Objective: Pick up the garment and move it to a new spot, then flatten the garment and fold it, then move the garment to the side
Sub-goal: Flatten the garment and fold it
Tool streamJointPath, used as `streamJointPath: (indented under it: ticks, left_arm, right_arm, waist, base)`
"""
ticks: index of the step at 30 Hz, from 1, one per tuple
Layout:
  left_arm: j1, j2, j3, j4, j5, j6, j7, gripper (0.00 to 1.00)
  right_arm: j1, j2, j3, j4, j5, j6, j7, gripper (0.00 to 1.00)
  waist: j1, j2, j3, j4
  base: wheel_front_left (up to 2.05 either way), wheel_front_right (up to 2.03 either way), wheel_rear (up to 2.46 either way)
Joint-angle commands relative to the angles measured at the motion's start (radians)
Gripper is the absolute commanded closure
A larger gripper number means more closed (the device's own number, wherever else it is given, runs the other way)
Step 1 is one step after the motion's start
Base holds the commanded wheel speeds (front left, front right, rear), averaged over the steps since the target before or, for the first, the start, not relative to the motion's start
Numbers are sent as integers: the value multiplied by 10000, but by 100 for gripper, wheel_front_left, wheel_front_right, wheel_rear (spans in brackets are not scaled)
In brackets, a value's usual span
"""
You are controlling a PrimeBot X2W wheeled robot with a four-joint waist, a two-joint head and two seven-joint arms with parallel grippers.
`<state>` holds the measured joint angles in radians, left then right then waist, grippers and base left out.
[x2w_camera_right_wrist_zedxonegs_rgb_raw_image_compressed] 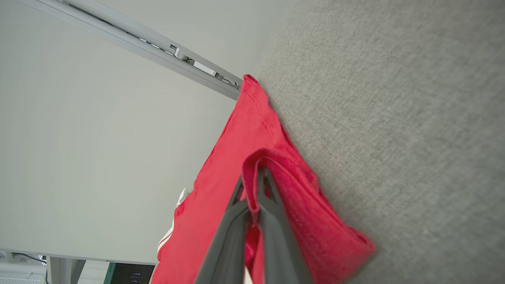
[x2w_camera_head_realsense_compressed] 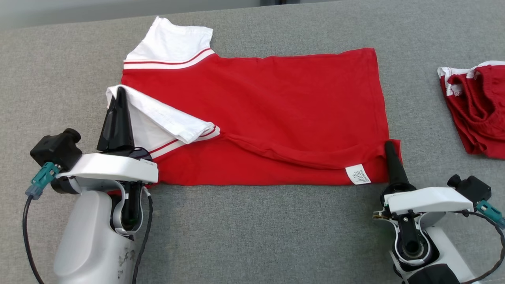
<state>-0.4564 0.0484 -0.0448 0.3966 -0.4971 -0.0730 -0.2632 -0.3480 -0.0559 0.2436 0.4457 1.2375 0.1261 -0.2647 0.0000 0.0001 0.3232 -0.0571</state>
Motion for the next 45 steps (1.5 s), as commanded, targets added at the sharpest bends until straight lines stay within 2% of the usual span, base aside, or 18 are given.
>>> streamJointPath:
  ticks: [1, 2, 3, 4, 5, 6, 18, 23, 24, 29, 33, 45]
  left_arm:
    - [-217, 51, 104, 63, 56, 164, -16, 100]
    - [-246, 51, 142, 141, 41, 274, -16, 100]
    - [-250, 48, 143, 236, 6, 334, -16, 100]
    - [-272, 46, 139, 314, -25, 387, -16, 81]
    - [-304, 49, 128, 377, -26, 383, -16, 58]
    - [-333, 51, 113, 426, -22, 380, -16, 0]
    - [176, 50, 85, 162, -239, 123, -16, 0]
    - [759, 47, 80, 32, -326, 52, -15, 0]
    - [759, 47, 80, 32, -326, 52, -15, 0]
    - [1407, 49, 143, 179, -455, 52, -15, 0]
    - [1920, 46, 74, 563, -594, 146, 0, 0]
    - [2622, 197, 92, 1486, -1068, 724, 1664, 0]
  right_arm:
    - [-209, 84, 79, 62, -58, 86, 16, 36]
    - [-241, 86, 101, -13, -138, 86, 16, 0]
    - [-238, 79, 101, -44, -171, 85, 14, 0]
    - [-235, 59, 104, -54, -235, 82, 14, 0]
    - [-259, 49, 106, -72, -370, 82, 13, 0]
    - [-285, 24, 69, -76, -503, 80, 13, 0]
    - [-280, 21, -799, -848, -1206, 73, 10, 0]
    - [22, 23, -1468, -1172, -2920, 71, 10, 0]
    - [22, 23, -1468, -1172, -2920, 71, 10, 0]
    - [589, 21, -1772, -1699, -4460, 71, 8, 0]
    - [1169, 20, -1661, -1973, -4997, 71, 10, 0]
    - [2071, 20, -1578, -2364, -5187, 71, 81, 0]
  waist:
    - [0, -1, -5, -1]
    - [0, -1, -7, -4]
    - [0, -1, -9, -9]
    - [0, -1, -17, -12]
    - [0, -1, -26, -14]
    - [0, -1, -34, -17]
    - [0, -1, -401, 130]
    - [0, -1, -631, 297]
    - [0, -1, -631, 297]
    - [0, -1, -928, 409]
    - [0, -1, -1205, 466]
    - [0, -1, -1545, 296]
  base:
    - [0, 0, 0]
    - [0, 0, 0]
    - [0, 0, 0]
    - [0, 0, 0]
    - [0, 0, 0]
    - [0, 0, 0]
    - [0, 0, 0]
    - [0, 0, 0]
    - [0, 0, 0]
    - [0, 0, 0]
    - [0, 0, 0]
    - [0, 0, 0]
